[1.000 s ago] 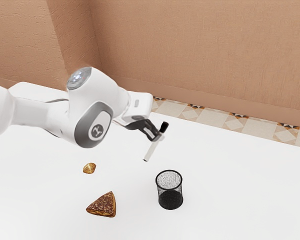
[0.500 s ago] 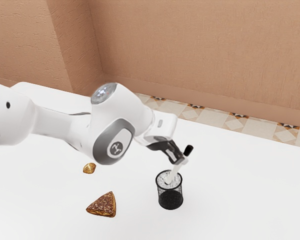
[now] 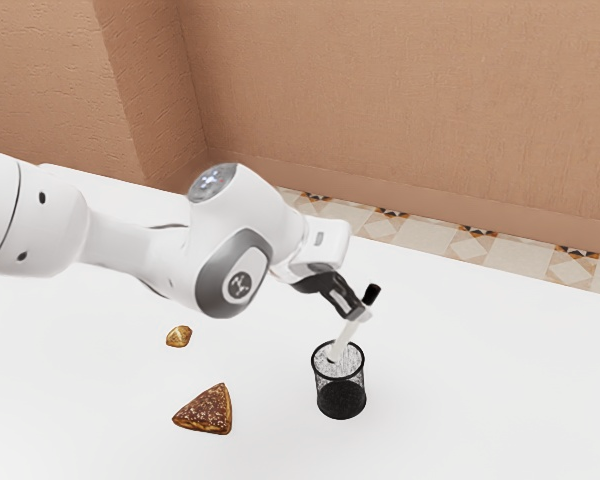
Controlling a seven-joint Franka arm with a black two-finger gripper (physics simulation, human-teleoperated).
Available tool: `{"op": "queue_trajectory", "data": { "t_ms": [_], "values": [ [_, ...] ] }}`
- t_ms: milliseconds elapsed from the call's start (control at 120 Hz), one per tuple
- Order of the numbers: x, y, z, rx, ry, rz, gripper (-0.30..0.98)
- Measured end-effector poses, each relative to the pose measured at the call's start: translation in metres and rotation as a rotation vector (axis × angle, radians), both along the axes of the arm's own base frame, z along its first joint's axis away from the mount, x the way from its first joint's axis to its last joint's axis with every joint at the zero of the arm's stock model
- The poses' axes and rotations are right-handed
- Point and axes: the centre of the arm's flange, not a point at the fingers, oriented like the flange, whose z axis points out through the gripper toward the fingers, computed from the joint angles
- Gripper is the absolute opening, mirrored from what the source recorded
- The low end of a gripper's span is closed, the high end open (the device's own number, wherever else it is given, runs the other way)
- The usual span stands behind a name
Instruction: Put the marker into the pen holder.
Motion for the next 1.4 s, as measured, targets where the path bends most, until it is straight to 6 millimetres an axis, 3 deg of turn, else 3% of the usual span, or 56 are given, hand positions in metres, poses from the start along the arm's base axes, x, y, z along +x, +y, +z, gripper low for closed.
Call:
{"op": "queue_trajectory", "data": {
  "t_ms": [442,575,717,825,1158,1200,1258,1342,1400],
  "values": [
    [0.008,0.0,-0.007,-0.035,-0.07,0.022,-0.03],
    [0.007,0.0,-0.02,-0.036,-0.059,0.024,-0.02],
    [0.007,0.0,-0.023,-0.037,-0.056,0.024,0.28],
    [0.007,0.0,-0.025,-0.038,-0.051,0.024,0.45],
    [0.008,0.004,-0.026,-0.025,-0.013,0.022,0.64],
    [0.017,0.014,-0.017,-0.017,0.007,0.034,0.64],
    [0.043,0.043,0.008,-0.004,0.043,0.072,0.65],
    [0.083,0.085,0.074,0.053,0.091,0.116,0.66],
    [0.102,0.127,0.12,0.093,0.122,0.181,0.67]
  ]
}}
